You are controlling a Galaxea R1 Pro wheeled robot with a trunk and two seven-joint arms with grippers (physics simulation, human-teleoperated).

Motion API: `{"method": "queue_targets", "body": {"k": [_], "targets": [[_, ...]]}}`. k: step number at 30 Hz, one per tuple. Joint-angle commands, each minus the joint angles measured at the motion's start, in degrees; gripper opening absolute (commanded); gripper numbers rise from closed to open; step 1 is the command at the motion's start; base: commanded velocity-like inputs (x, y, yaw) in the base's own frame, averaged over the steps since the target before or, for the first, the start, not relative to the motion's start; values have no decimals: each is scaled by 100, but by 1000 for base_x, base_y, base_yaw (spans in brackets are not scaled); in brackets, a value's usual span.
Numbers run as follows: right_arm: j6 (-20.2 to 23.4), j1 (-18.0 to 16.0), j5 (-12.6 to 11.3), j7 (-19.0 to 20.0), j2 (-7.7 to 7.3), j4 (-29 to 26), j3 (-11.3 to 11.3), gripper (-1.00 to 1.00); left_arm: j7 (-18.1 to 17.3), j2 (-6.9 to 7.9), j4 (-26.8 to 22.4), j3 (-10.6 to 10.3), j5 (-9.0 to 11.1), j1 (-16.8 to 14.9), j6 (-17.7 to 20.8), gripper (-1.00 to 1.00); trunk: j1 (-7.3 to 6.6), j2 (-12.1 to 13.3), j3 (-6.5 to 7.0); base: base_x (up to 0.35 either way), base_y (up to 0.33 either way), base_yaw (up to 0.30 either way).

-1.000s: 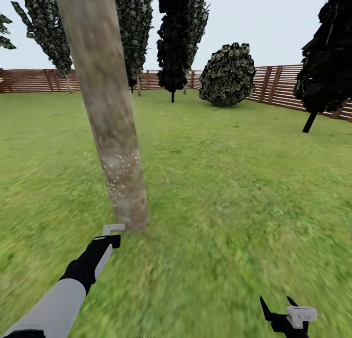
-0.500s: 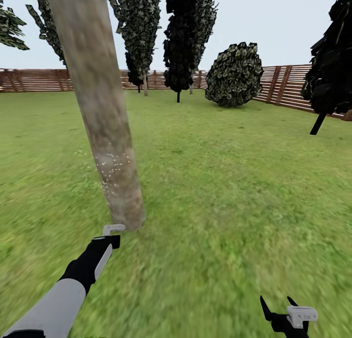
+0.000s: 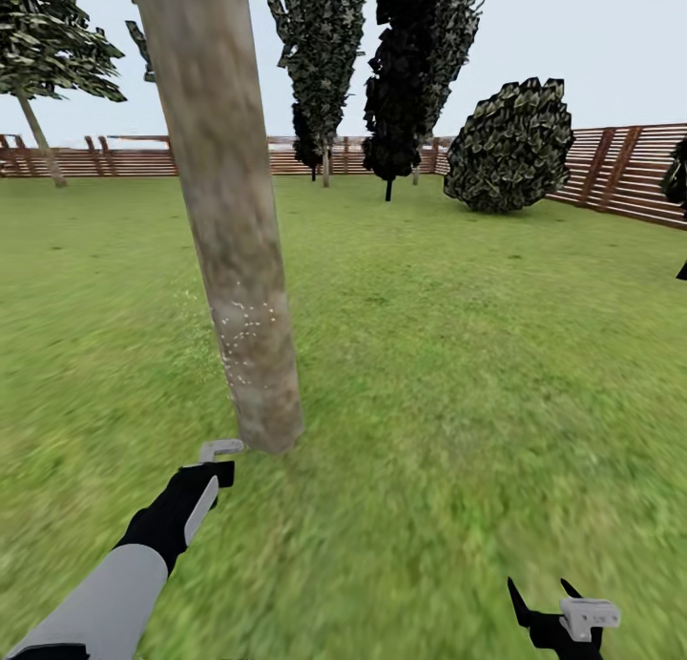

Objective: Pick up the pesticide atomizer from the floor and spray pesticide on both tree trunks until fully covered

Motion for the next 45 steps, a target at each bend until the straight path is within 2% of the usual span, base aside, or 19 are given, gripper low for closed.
{"method": "queue_targets", "body": {"k": [1,2,4,14,21,30,45], "targets": [[-25,-12,39,43,7,-11,-48,100,26,-9,-4,-16,23,-2,49,-100,-1,-2,-5,8,-5,155],[-25,-10,39,43,7,-14,-50,100,29,0,-7,10,27,-2,422,-100,-1,-2,-5,2,-1,37],[-25,-11,39,42,7,-14,-56,100,62,-13,-16,-18,10,-2,698,-100,-1,-2,-5,0,0,10],[-25,-10,39,43,7,-14,-57,100,73,-20,-17,-20,34,-2,691,-100,-1,-2,-5,-112,0,0],[-25,-13,39,41,7,-14,-51,100,76,-20,-25,-22,29,-2,690,-100,-1,-2,-5,159,-99,128],[-25,-11,39,43,7,-14,-54,100,75,-25,-61,-28,30,-2,690,-100,-1,-2,-5,209,-193,256],[-25,-12,39,43,7,-14,-57,100,68,-25,-78,-28,28,-2,674,-100,-1,-2,-5,26,-274,13]]}}
